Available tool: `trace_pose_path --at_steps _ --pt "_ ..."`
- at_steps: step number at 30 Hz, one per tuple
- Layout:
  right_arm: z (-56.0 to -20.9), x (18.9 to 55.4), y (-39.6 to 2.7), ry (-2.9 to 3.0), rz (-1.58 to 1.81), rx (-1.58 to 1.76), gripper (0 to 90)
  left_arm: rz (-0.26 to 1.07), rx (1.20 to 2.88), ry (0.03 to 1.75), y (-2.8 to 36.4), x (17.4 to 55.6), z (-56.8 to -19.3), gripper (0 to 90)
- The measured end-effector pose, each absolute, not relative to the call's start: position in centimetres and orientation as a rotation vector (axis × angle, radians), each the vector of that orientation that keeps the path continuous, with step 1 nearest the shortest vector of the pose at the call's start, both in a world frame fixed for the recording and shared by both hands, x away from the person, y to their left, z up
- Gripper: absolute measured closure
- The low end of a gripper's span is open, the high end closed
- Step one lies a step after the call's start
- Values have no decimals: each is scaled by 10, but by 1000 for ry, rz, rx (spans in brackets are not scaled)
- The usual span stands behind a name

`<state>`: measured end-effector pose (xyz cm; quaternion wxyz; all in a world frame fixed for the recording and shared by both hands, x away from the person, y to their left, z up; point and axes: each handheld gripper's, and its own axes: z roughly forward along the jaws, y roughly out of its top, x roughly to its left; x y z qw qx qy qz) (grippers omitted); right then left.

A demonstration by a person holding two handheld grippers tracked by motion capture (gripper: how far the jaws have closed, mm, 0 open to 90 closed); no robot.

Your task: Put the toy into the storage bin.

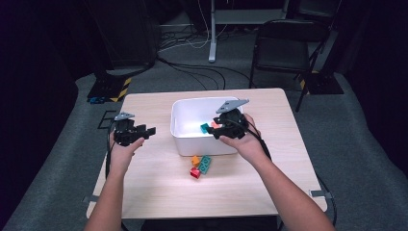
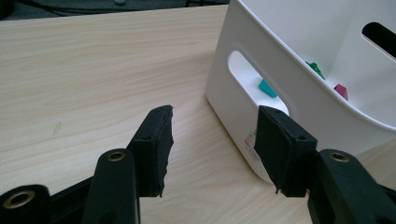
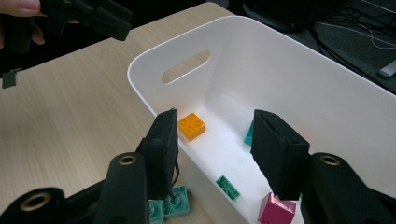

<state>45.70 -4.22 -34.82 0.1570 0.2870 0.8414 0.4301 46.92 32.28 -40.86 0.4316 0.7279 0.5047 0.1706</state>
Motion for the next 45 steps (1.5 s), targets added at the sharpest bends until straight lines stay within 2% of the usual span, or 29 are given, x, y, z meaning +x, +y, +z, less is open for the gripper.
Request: trace_pose_path --at_steps 15,45 --pt "-362 431 -37 2439 1261 770 499 419 1819 1263 321 469 -409 455" --pt "-446 407 -23 2559 1293 755 457 423 1837 1262 317 470 -414 447"
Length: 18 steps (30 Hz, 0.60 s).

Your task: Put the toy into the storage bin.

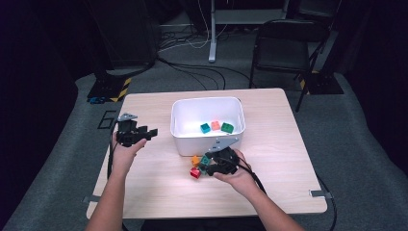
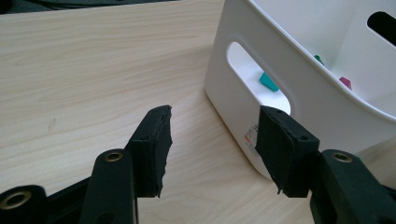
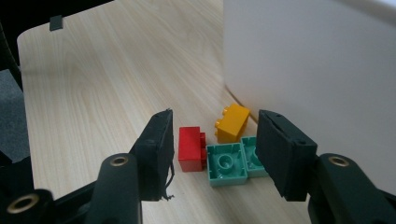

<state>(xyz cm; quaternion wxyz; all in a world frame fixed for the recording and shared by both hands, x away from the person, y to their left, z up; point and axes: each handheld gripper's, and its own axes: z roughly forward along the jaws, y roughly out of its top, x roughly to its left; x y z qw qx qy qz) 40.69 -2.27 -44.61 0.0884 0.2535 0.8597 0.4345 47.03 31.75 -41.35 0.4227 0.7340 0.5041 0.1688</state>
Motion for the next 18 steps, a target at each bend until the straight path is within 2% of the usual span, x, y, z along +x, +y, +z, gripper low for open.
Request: trace_pose_path --at_steps 18 --pt "-472 401 -10 2594 1280 759 441 424 1837 1268 318 470 -414 446"
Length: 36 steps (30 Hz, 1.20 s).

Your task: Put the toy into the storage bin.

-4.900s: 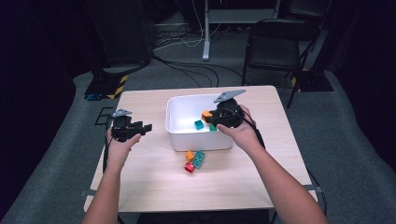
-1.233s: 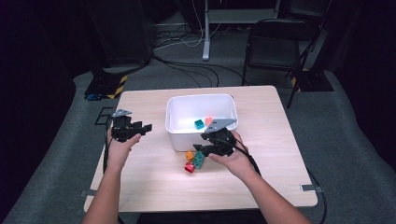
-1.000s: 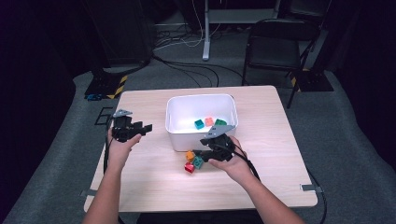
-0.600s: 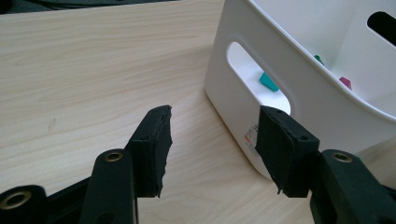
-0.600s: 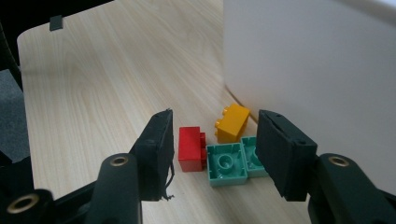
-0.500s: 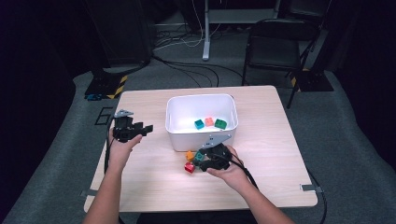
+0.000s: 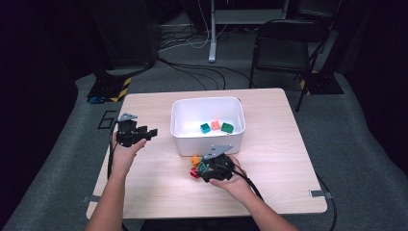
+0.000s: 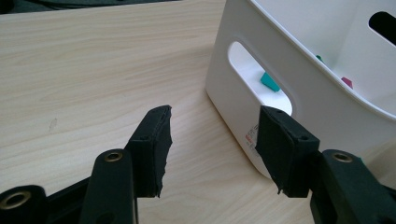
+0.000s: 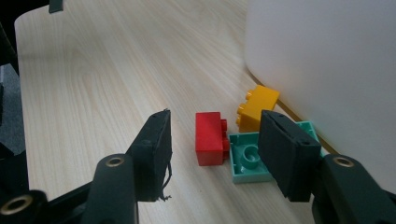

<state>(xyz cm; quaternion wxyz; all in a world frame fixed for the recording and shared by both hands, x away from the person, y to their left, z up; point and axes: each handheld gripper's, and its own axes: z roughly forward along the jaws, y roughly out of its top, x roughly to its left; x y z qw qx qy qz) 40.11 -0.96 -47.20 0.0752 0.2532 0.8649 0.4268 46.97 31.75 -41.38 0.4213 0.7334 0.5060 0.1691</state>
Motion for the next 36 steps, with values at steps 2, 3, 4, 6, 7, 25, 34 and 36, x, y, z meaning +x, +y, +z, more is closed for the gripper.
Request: trace_pose_path --at_steps 2,3,4,6,7,25,34,36 --pt "-475 400 -6 2601 1275 750 441 424 1837 1267 318 470 -414 446" --pt "-476 400 -5 2603 1275 755 441 426 1837 1266 318 470 -414 446" --pt "-477 399 -4 2607 1268 752 441 423 1837 1266 318 470 -414 446" --pt "-478 400 -3 2609 1267 744 441 420 1835 1270 319 470 -414 446" --pt "-479 400 -2 2612 1269 738 441 420 1835 1271 319 470 -414 446" --pt "-495 402 17 2659 1210 663 446 426 1836 1280 323 467 -416 446" --pt "-499 398 25 2695 1206 634 450 425 1831 1284 324 466 -415 446" --pt "-499 397 26 2697 1213 619 450 424 1832 1283 324 466 -415 446"
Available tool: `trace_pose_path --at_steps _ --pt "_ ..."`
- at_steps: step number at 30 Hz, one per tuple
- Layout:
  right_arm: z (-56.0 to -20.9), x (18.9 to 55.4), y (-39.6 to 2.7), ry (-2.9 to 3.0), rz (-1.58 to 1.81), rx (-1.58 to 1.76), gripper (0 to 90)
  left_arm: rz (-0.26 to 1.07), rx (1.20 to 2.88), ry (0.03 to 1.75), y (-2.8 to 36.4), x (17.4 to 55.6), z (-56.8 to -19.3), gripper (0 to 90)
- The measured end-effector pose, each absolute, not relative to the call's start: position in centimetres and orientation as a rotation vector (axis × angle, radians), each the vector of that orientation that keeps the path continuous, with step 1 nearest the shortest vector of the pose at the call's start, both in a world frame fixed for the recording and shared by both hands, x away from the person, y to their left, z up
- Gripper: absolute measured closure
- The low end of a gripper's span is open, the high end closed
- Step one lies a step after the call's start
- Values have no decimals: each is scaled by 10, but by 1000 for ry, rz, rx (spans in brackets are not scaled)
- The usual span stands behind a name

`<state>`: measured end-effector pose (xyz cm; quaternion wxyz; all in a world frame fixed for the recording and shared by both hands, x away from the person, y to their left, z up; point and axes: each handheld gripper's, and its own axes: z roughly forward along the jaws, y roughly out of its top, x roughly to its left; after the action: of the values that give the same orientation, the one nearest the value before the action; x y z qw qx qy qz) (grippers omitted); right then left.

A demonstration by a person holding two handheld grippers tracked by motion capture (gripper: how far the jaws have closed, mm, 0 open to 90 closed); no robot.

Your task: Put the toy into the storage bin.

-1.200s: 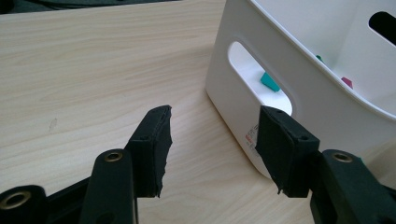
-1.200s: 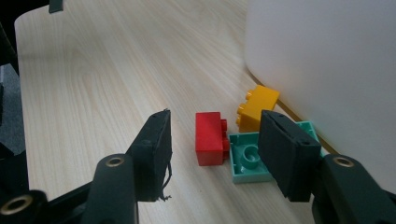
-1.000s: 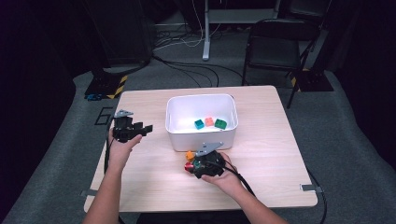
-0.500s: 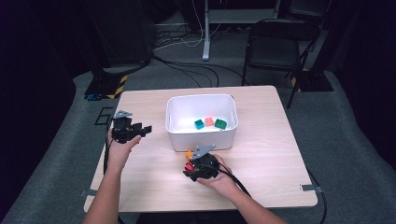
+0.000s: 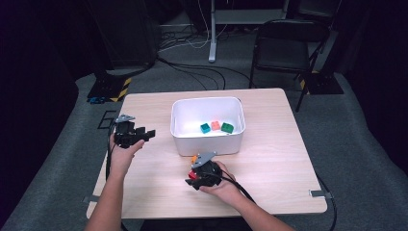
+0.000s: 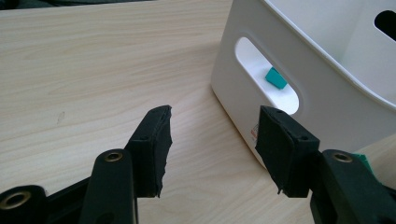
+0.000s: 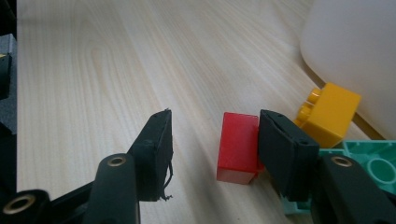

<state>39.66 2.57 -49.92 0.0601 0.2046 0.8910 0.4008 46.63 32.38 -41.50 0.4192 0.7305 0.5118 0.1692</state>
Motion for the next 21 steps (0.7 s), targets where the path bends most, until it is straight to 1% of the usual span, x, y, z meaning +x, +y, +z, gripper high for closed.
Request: trace_pose_path --at_steps 7,14,21 --pt "-500 391 30 2722 1232 596 450 429 1825 1284 324 466 -415 446" --pt "-497 393 27 2682 1240 621 446 428 1829 1280 323 466 -415 446" --pt "-506 397 32 2710 1182 620 442 424 1832 1285 324 466 -415 446"
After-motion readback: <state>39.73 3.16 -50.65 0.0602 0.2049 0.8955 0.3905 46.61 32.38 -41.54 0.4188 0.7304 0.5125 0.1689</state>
